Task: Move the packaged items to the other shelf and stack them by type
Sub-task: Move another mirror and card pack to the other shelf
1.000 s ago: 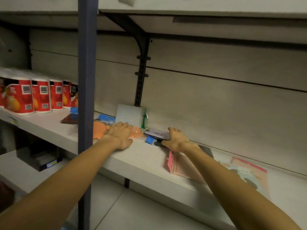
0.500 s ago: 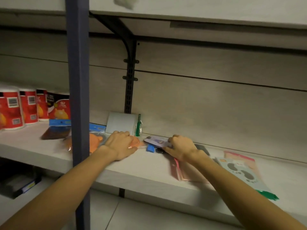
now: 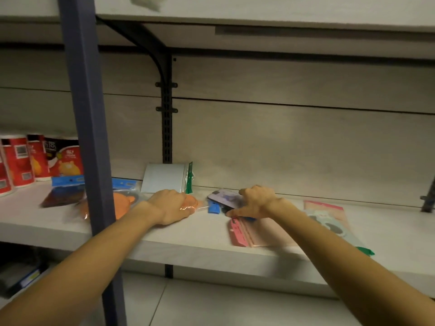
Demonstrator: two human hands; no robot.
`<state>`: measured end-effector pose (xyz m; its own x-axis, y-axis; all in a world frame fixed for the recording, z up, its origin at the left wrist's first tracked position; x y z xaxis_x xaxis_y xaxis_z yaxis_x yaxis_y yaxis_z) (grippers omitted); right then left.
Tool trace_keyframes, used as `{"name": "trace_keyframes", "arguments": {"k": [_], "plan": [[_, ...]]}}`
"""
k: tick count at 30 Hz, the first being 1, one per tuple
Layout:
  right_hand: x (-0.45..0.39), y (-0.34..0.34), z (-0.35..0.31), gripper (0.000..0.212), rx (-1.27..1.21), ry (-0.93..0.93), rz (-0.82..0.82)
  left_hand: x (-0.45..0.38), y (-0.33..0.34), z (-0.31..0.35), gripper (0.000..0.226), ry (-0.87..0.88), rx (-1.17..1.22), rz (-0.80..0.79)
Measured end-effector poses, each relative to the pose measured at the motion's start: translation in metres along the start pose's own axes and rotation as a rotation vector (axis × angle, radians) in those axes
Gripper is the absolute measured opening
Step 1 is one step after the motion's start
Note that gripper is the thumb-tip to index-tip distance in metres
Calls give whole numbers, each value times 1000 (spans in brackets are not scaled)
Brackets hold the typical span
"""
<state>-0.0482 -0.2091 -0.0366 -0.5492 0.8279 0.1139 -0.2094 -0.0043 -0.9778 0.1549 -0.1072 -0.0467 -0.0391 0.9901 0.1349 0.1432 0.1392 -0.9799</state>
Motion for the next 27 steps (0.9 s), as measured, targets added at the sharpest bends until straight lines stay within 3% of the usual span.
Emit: {"name": "trace_keyframes", "arguments": {"k": [3,7,11,14,20,23,27], "plan": [[-5,0,1,71,-69,9,-63,0,-3,4,46,19,-71,20],[-2,-8,5,53,-104,-35,-33,-4,-15,-2,51,-4,66,197],[12,-25,24,38,-315,-53,121,-8,-38,-14,41,-67,261,347],[21,-26,35,35,-321,-56,242,-13,-46,-17,43,-128,458,410],[34,-20,53,35,-411,-13,368,-24,-39,-10,65,-173,723,302],[43,-15,66,35,-552,20,418,-28,-36,-15,38,-183,727,328],[69,-12,85,33,-686,10,494,-7,-51,-14,13,-262,673,558]]}}
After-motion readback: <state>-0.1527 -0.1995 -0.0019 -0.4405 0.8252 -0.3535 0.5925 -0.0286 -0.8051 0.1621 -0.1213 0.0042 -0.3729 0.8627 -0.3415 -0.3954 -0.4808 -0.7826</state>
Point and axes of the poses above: each hand's wrist, its own x-axis away from the middle knuckle, its own y-axis out of the palm, z = x × y, the point moved 7 cm from there along -x, towards the middle knuckle, and after that the axes turned 13 degrees about -z, right-handed, at the moved point
